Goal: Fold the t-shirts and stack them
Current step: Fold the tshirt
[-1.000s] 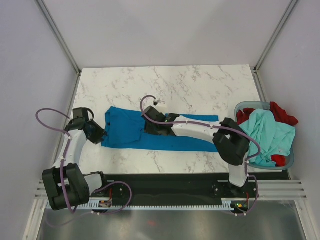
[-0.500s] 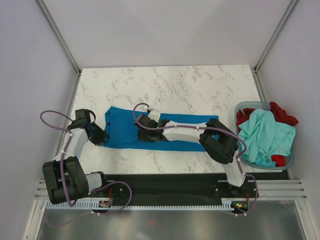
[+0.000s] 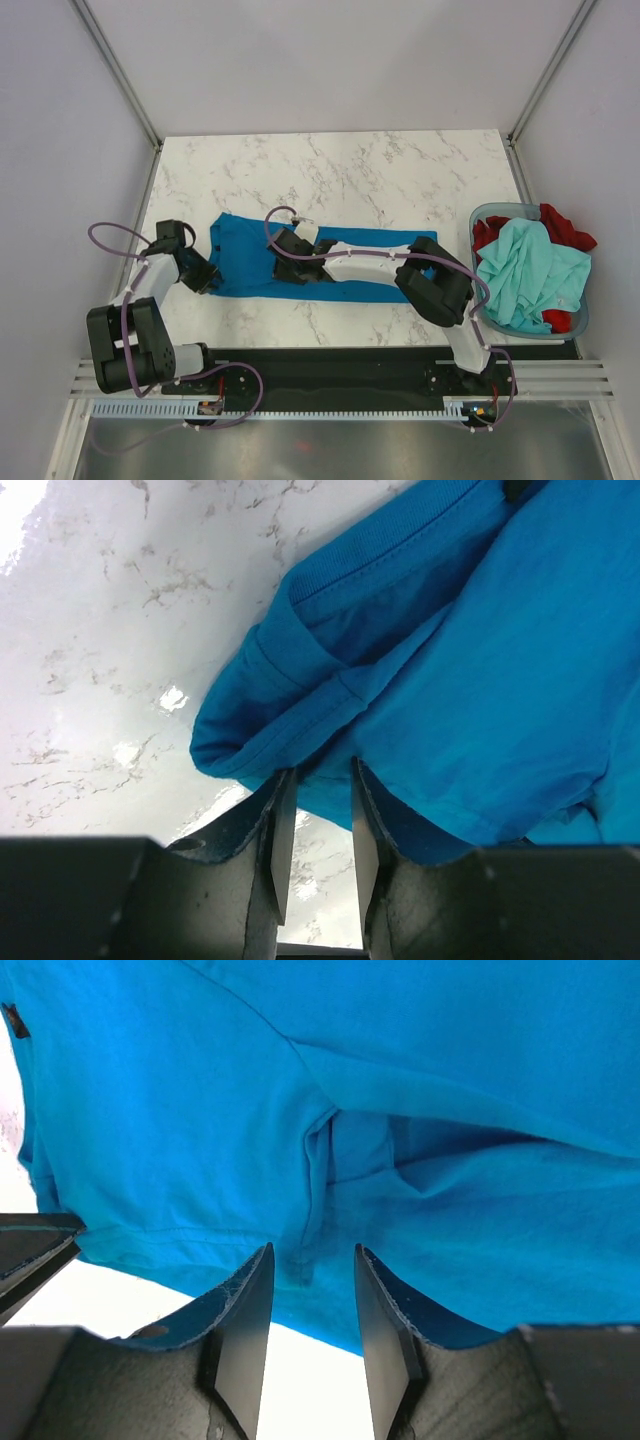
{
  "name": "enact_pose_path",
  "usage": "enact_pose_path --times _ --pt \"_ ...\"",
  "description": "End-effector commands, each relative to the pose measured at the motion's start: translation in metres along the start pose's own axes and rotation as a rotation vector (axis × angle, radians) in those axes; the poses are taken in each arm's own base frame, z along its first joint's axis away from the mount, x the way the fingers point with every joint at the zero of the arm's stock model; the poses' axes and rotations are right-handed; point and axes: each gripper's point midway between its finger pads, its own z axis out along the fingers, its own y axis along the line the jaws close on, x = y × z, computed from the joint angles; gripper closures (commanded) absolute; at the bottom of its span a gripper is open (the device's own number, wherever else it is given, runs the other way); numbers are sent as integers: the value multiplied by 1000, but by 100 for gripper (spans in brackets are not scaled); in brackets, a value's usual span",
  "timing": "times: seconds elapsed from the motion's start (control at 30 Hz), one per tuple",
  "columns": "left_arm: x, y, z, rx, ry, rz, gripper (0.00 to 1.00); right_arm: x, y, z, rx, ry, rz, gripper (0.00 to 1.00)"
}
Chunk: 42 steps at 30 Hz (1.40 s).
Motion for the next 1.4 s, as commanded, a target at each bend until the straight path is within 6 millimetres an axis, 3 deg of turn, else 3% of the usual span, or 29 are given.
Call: enact_pose_path --times 0.0,0.17,0.27,0.3,0.33,0.5,0.63,0.87,1.03,1.17,1.37 --pt "-4 -5 5 21 -14 2 67 -3 14 5 -31 -12 7 55" --pt "-3 -9 5 41 -7 11 84 -4 14 7 -32 -15 4 58" --pt "-4 -16 -4 78 -25 17 96 -4 14 7 -31 -19 -3 69" --pt "-5 -17 -6 87 -32 11 98 -5 14 7 -30 -20 -6 72" --pt "-3 -23 -18 125 -67 9 98 -5 15 8 -34 -22 -12 84" --pt "10 -22 -24 140 -60 -6 98 -10 19 1 -51 -35 -24 99" --pt "27 -16 -23 122 -39 -9 98 -16 20 -5 -62 -52 -33 100" --pt "28 -7 -40 42 -122 -43 98 -18 22 -10 -74 -57 -43 100" --pt "35 1 -29 -9 -78 -34 98 -17 20 -11 -73 -53 -47 100" --pt "30 5 -26 -49 -88 -35 98 -17 18 -15 -73 -54 -61 100" --pt "18 -7 -27 -53 -85 -37 98 -13 16 -16 -74 -25 -99 100"
